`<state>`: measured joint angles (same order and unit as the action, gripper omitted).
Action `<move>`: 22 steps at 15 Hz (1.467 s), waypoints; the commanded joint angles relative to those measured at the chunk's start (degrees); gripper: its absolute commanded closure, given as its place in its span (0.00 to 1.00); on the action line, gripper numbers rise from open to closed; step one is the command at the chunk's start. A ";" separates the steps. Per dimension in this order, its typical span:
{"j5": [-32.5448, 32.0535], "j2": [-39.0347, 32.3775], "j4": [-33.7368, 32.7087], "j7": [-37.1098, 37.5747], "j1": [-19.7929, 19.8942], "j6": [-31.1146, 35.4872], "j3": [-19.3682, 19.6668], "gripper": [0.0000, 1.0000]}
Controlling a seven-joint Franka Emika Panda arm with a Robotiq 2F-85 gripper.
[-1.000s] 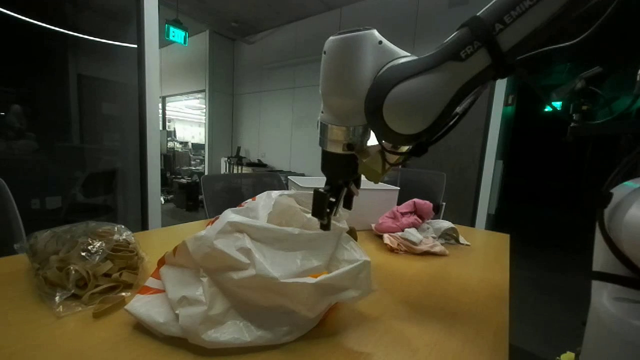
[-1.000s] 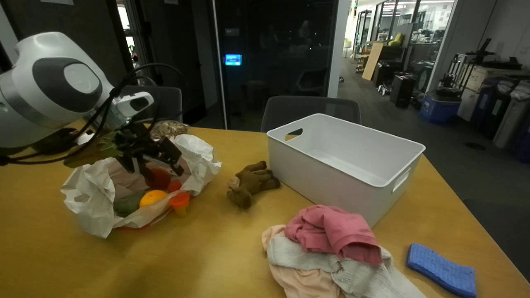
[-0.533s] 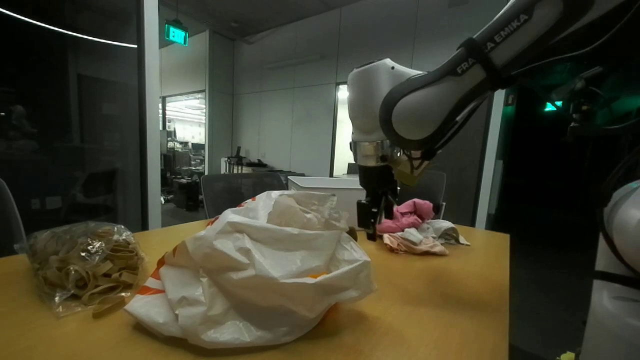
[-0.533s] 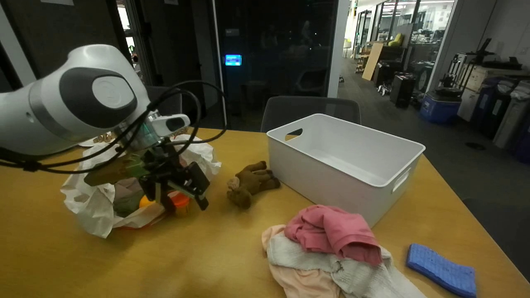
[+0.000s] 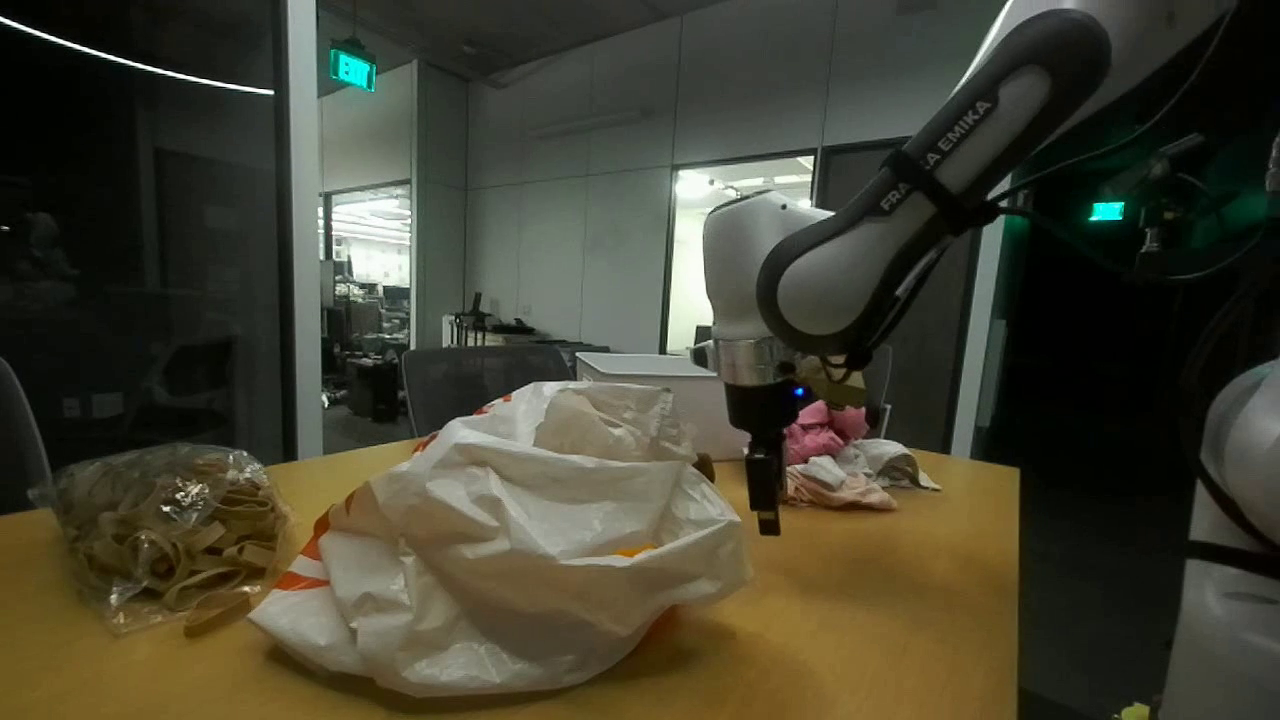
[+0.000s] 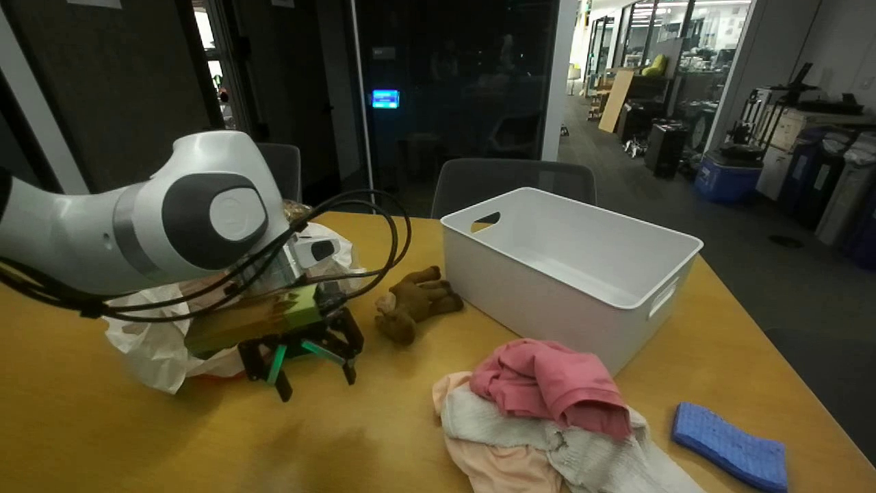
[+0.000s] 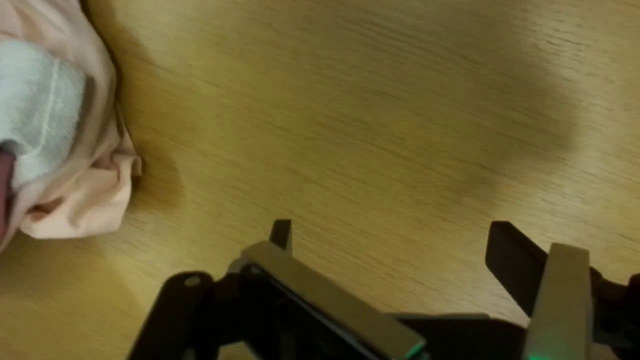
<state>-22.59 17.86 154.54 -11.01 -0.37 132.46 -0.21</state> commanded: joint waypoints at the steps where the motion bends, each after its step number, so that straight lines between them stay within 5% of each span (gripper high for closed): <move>1: 5.23 -3.43 -2.19 -11.53 -1.98 2.40 2.61 0.00; 7: 13.19 -7.21 -5.15 -24.77 -4.34 3.12 2.57 0.00; 22: 18.40 -14.73 -11.15 -28.82 -6.66 7.64 -1.70 0.00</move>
<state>-6.01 4.82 145.06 -37.56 -7.09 138.34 -1.11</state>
